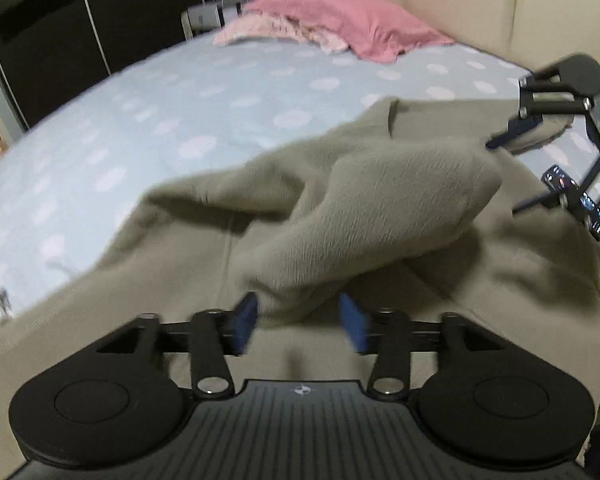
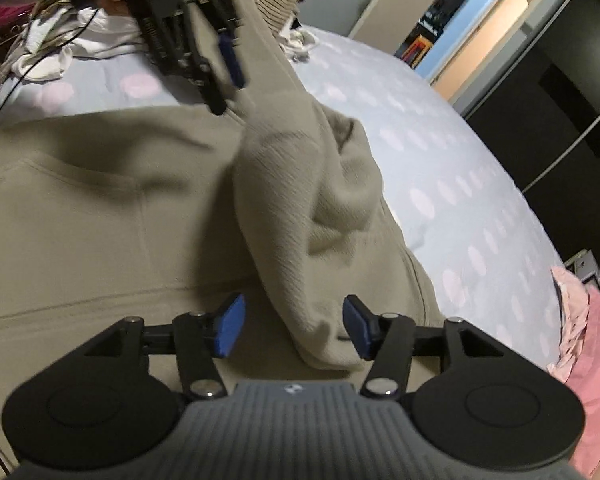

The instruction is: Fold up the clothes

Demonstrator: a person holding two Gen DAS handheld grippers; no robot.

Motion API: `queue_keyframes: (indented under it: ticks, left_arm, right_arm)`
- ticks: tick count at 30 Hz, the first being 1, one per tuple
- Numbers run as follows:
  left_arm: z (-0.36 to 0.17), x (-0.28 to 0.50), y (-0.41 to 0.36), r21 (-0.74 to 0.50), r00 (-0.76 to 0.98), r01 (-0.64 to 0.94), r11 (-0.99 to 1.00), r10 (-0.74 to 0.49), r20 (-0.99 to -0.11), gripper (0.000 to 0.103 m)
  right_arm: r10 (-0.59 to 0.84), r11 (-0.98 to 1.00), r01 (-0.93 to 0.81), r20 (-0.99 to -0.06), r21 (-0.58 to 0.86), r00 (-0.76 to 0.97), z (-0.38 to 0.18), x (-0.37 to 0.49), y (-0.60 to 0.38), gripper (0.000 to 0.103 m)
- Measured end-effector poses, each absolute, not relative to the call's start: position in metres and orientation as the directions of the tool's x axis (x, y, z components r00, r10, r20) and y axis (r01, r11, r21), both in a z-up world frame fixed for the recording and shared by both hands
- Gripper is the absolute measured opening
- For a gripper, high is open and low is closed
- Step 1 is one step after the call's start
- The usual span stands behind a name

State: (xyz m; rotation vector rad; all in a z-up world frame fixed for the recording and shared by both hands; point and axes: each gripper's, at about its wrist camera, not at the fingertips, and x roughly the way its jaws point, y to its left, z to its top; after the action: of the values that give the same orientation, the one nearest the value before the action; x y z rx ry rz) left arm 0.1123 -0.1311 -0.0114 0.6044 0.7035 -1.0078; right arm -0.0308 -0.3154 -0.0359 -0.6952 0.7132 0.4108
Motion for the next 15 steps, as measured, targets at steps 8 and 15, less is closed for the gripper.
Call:
queue_keyframes:
  ticks: [8,15]
  left_arm:
    - [-0.027,0.084,-0.175,0.309,0.415,0.909,0.279,-0.542,-0.731,0.053]
    - [-0.021,0.072,-0.183,0.305,0.397,0.917,0.256,-0.533,-0.747,0.006]
  right_arm:
    - [0.002,0.705,-0.464,-0.653,-0.536,0.757,-0.041,-0.035,-0.285,0.061]
    - [-0.051,0.743,-0.426,-0.679,-0.515,0.732,-0.038,-0.013,-0.284,0.011]
